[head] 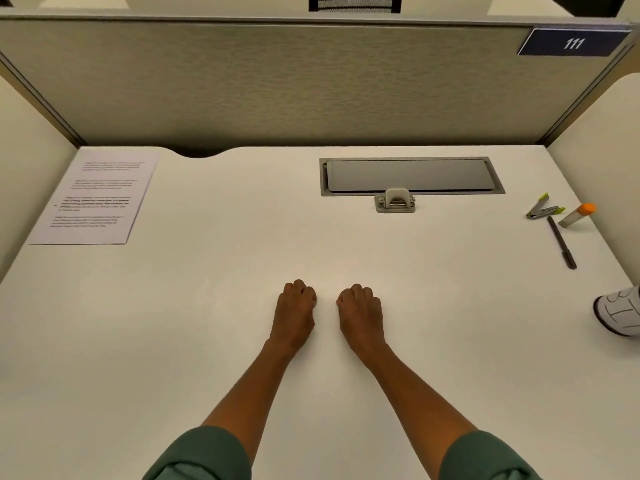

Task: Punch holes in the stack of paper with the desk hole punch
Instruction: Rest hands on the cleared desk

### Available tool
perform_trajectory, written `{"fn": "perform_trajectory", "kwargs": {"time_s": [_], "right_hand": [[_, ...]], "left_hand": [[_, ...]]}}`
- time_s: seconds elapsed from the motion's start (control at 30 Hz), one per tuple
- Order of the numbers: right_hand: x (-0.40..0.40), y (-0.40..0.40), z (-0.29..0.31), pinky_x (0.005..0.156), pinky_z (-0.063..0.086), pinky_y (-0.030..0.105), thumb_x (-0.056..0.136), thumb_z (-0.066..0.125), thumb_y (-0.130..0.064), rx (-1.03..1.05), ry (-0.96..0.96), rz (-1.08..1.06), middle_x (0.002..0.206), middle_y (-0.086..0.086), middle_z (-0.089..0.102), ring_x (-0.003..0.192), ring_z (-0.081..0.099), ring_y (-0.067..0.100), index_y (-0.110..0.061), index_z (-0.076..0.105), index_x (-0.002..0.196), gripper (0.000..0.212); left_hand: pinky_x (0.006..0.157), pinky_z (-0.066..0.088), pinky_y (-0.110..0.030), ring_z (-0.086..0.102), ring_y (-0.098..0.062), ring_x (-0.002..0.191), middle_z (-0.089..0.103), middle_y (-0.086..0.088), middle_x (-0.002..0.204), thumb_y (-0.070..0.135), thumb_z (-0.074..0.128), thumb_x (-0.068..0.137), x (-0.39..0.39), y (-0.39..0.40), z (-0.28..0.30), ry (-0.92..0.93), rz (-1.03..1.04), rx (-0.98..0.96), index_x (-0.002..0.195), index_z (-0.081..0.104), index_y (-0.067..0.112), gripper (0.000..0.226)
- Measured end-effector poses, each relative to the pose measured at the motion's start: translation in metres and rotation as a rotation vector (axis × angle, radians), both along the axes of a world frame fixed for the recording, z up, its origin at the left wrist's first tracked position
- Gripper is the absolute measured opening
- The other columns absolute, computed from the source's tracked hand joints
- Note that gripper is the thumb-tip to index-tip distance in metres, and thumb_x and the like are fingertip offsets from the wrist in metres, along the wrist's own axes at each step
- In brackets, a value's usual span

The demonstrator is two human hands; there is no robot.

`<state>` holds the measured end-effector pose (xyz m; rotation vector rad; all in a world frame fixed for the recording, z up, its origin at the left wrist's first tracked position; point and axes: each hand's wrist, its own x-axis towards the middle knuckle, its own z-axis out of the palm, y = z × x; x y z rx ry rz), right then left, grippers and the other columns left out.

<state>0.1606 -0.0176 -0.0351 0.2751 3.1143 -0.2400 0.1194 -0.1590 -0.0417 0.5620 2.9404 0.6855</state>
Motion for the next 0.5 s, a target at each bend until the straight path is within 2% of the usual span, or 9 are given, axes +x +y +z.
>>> {"fn": "perform_trajectory", "kwargs": {"time_s": [0.1, 0.2, 0.27, 0.5], "right_hand": [[-0.004, 0.011, -0.007, 0.071, 0.042, 0.038, 0.092, 0.044, -0.005, -0.123, -0.024, -0.086, 0.093, 0.006, 0.056, 0.087, 0.052, 0.028, -0.011, 0.059, 0.091, 0.016], [-0.004, 0.022, -0.006, 0.075, 0.043, 0.04, 0.094, 0.041, -0.006, -0.364, 0.062, -0.219, 0.094, 0.006, 0.056, 0.088, 0.05, 0.027, -0.01, 0.058, 0.088, 0.018], [-0.005, 0.024, -0.003, 0.077, 0.044, 0.04, 0.095, 0.042, -0.007, -0.533, 0.111, -0.279, 0.093, 0.004, 0.056, 0.088, 0.049, 0.026, -0.011, 0.056, 0.085, 0.018], [-0.009, -0.008, 0.017, 0.077, 0.043, 0.029, 0.095, 0.049, -0.013, -0.764, 0.178, -0.167, 0.093, -0.002, 0.057, 0.09, 0.05, 0.016, -0.014, 0.058, 0.087, 0.012]], "left_hand": [[0.071, 0.045, -0.038, 0.052, -0.028, 0.08, 0.058, -0.012, 0.085, -0.006, 0.045, 0.088, -0.005, -0.005, 0.006, -0.161, 0.121, 0.307, 0.082, 0.055, 0.002, 0.014], [0.063, 0.056, -0.03, 0.065, -0.027, 0.07, 0.065, -0.02, 0.08, -0.004, 0.047, 0.092, -0.011, -0.013, 0.013, -0.401, 0.372, 0.704, 0.085, 0.057, -0.005, 0.012], [0.067, 0.061, -0.037, 0.07, -0.029, 0.072, 0.067, -0.024, 0.084, -0.004, 0.05, 0.093, -0.011, -0.019, 0.012, -0.545, 0.512, 0.913, 0.09, 0.058, -0.009, 0.01], [0.079, 0.06, -0.044, 0.071, -0.031, 0.076, 0.069, -0.02, 0.085, -0.003, 0.061, 0.088, 0.002, -0.017, 0.007, -0.775, 0.586, 1.147, 0.094, 0.062, -0.011, 0.01]]}}
